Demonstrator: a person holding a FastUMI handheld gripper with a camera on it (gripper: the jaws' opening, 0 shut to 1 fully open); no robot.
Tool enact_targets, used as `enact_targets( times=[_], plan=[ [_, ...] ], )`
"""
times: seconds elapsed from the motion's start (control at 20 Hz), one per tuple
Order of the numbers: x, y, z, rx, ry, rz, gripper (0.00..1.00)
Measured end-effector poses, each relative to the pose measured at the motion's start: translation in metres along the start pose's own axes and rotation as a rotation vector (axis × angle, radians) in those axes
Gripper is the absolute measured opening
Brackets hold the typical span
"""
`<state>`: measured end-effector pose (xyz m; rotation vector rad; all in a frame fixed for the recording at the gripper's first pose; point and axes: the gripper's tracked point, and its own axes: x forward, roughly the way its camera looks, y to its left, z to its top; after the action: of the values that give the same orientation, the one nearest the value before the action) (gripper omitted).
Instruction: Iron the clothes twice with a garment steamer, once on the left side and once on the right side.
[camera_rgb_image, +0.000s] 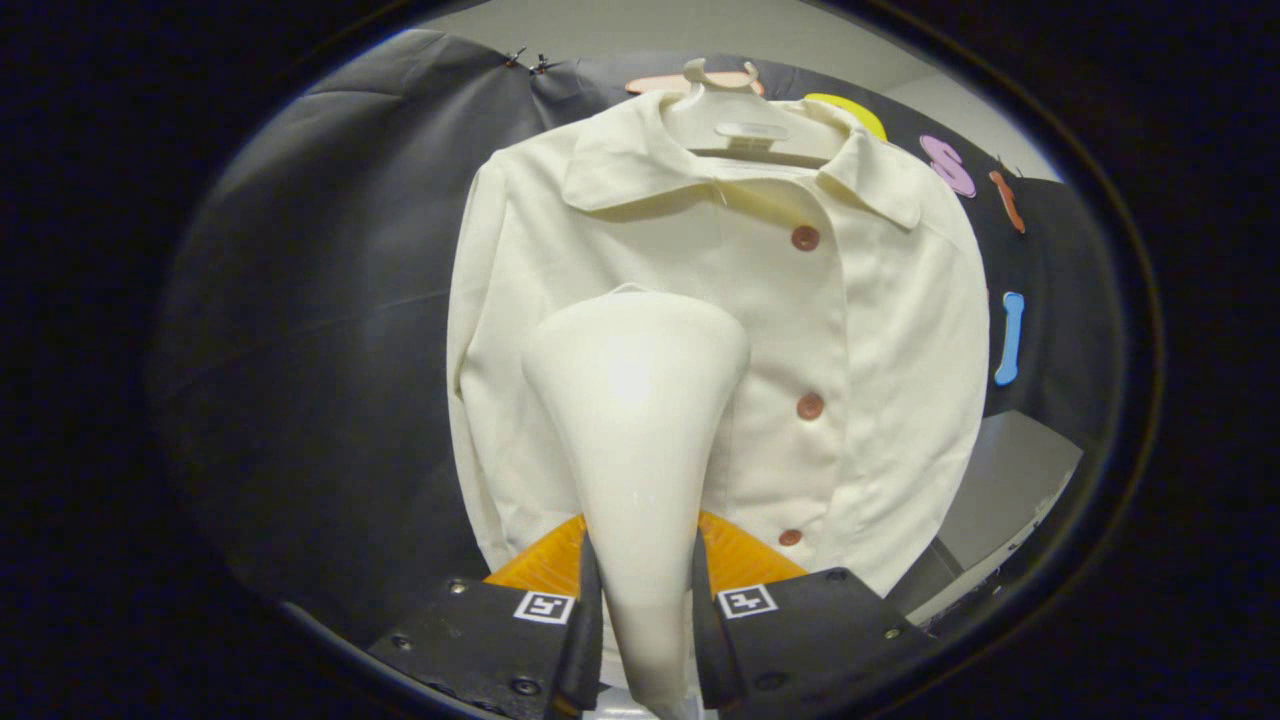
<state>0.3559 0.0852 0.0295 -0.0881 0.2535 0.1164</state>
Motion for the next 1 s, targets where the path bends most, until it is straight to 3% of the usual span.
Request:
enact_targets(
  times=[1.0],
  plan=[
    [0.052,-0.002,-0.179,-0.064,0.309,0.014,0.38]
  ],
)
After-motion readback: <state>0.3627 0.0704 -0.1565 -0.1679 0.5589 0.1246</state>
